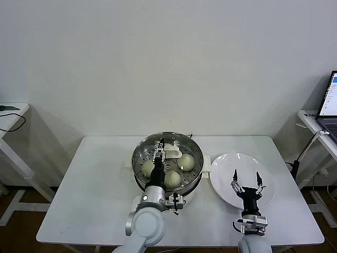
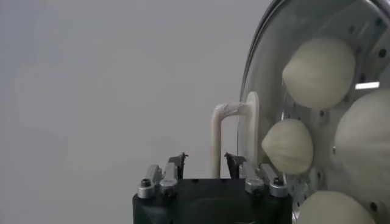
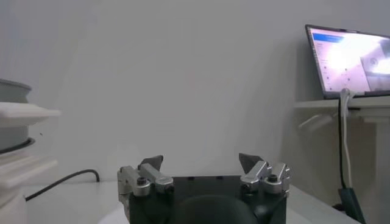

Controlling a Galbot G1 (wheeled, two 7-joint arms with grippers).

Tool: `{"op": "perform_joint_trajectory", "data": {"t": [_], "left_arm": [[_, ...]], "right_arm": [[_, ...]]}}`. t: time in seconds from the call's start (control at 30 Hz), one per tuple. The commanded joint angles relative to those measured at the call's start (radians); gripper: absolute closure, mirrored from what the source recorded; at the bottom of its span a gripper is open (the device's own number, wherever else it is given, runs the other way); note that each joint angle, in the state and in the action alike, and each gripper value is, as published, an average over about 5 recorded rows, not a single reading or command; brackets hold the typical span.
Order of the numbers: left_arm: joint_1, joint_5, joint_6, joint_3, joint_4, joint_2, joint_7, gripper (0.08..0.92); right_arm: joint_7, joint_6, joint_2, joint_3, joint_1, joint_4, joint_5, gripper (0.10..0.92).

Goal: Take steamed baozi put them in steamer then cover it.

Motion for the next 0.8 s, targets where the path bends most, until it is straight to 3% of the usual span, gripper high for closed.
{"op": "perform_joint_trajectory", "data": {"t": [0.03,0.23,0.37,0.47,0.53,0.67,0.8], "left_arm": [[0.09,-0.135,0.015,-0.002,-0.221,0.111,0.007,0.341],[0.19,-0.361,0.005,-0.072,-0.395,0.186,-0.032,0.195],[0.284,-0.669,-0.078,-0.226,-0.434,0.197,-0.179,0.179],[0.343,-0.926,-0.247,-0.368,-0.385,0.171,-0.314,0.177],[0.373,-1.045,-0.389,-0.448,-0.319,0.154,-0.356,0.177],[0.411,-1.201,-0.579,-0.576,-0.192,0.147,-0.335,0.177],[0.419,-1.422,-0.686,-0.653,-0.114,0.144,-0.317,0.177]], "right_arm": [[0.038,-0.06,-0.008,-0.01,0.006,0.017,-0.049,0.203],[0.055,-0.156,-0.034,-0.041,-0.015,0.069,-0.025,0.203],[0.022,-0.187,-0.046,-0.045,-0.043,0.115,0.033,0.203],[-0.003,-0.178,-0.049,-0.042,-0.06,0.138,0.067,0.203],[-0.01,-0.148,-0.049,-0.041,-0.065,0.14,0.074,0.203],[-0.009,-0.129,-0.047,-0.042,-0.076,0.149,0.082,0.203],[-0.001,-0.123,-0.042,-0.043,-0.086,0.149,0.082,0.203]]}}
